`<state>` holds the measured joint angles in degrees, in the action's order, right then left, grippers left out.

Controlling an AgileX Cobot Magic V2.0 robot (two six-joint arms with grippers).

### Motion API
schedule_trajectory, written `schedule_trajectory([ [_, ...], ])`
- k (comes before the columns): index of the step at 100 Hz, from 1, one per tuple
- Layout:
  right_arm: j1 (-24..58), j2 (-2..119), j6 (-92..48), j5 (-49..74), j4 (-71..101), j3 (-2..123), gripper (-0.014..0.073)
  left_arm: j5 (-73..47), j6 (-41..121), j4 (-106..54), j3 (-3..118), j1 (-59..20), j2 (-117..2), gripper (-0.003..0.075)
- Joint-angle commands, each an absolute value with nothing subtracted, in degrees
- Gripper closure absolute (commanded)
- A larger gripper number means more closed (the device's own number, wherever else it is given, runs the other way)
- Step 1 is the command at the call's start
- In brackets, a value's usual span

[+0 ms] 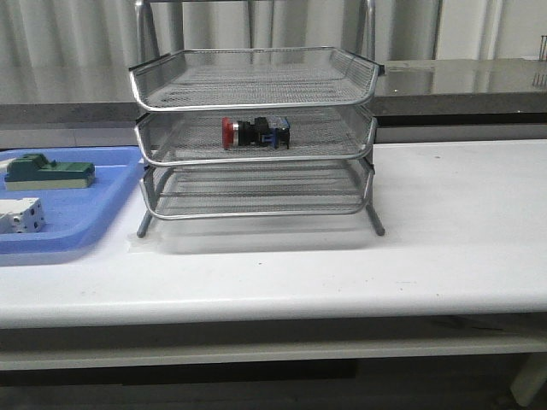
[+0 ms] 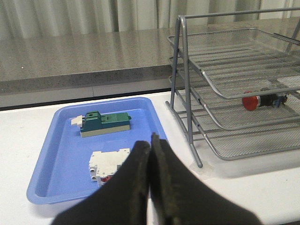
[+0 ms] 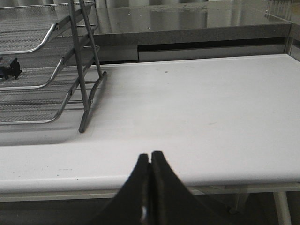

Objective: Place button on rack with both arms

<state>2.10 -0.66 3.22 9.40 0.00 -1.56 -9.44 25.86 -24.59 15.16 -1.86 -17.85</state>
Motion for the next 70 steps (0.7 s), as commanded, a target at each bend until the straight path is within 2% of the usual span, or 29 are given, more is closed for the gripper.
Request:
schedule_trajectory([
  [1,1.8,-1.6,2.4,4.6,-0.8,-0.6,0.0662,-5.0,25.3,-25.3,16.7,-1.7,-18.3,0.0741],
  [28,1.8,-1.6,2.4,4.6,-0.8,-0.6,0.0662,-4.9,24.5,-19.5,15.3,-1.7,-17.8,0.0741],
  [50,1.8,-1.6,2.4,4.6,-0.8,-0.6,0.0662,0.0,1.0,0.4,9.1,-1.7,-13.9,0.0741],
  [70,1.8,-1.6,2.4,4.6,-0.8,-0.6,0.0662,2.5,0.0,1.6,4.2,-1.7,-8.4,0.0741],
])
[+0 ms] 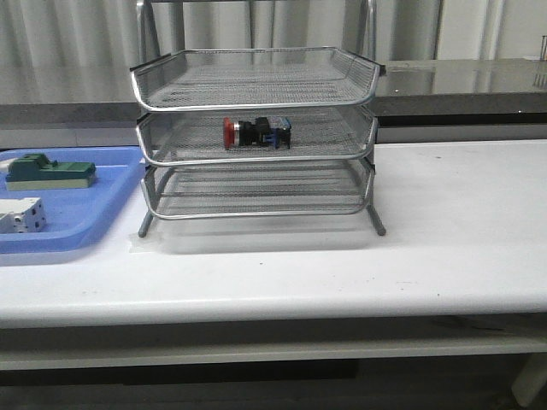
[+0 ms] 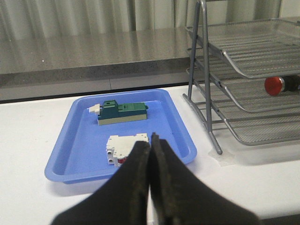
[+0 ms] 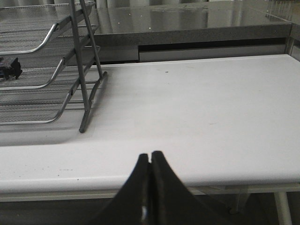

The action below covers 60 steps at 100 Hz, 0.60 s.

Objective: Place button on rack with both arms

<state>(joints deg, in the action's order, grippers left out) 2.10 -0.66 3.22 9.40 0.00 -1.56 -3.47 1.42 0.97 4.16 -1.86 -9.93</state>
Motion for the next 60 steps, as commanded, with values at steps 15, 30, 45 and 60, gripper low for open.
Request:
schedule_trajectory([
  [15,1.8,-1.6,2.4,4.6,-0.8,-0.6,0.0662,2.5,0.0,1.8,1.3,-1.7,-4.0,0.0741],
  [30,1.8,-1.6,2.4,4.6,-0.8,-0.6,0.0662,2.5,0.0,2.4,-1.3,-1.7,0.2,0.0741],
  [45,1.8,-1.6,2.4,4.6,-0.8,-0.6,0.0662,1.9,0.0,2.4,-2.8,-1.7,2.3,0.0741],
  [60,1.8,-1.6,2.4,4.6,-0.8,-0.6,0.0662,2.4,0.0,2.8,-2.8,-1.7,2.3,0.0741],
])
